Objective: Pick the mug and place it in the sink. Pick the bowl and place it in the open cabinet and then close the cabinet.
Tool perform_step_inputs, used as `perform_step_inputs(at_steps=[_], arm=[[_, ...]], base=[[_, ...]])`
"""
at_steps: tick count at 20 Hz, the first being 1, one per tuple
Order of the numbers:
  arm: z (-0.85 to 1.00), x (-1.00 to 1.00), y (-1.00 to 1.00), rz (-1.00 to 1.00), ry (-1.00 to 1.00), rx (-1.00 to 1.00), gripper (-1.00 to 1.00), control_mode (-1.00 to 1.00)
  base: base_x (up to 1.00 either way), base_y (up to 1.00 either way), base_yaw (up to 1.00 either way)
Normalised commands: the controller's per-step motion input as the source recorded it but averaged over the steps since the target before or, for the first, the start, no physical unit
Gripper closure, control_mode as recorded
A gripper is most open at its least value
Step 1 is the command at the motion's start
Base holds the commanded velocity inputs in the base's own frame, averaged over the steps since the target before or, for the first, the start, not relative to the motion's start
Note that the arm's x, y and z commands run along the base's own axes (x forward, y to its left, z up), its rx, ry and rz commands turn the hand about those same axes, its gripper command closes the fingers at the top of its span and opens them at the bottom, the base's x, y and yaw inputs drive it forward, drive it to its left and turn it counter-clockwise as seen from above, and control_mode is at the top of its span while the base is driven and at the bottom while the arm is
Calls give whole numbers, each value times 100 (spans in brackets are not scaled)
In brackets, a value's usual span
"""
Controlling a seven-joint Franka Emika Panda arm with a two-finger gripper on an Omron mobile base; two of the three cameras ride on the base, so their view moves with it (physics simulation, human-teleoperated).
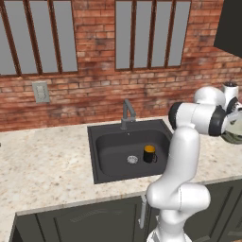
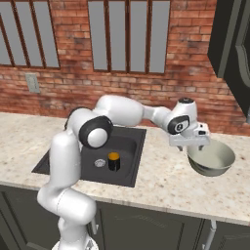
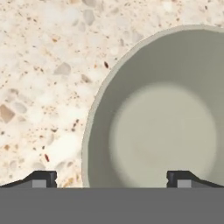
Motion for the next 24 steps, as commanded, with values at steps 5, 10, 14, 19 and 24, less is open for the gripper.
perform_step_inputs(at_steps=[5,10,14,19,24], arm=[[-29,0,-14,0,0,0,-100,-100],[-36,0,-4,0,3,0,-100,-100],[-28,0,-1,0,3,0,-100,-100],[-12,0,0,0,0,0,100,-100],[-3,0,0,0,1,0,100,-100]], base=[[0,0,0],[0,0,0],[0,0,0],[0,0,0],[0,0,0]])
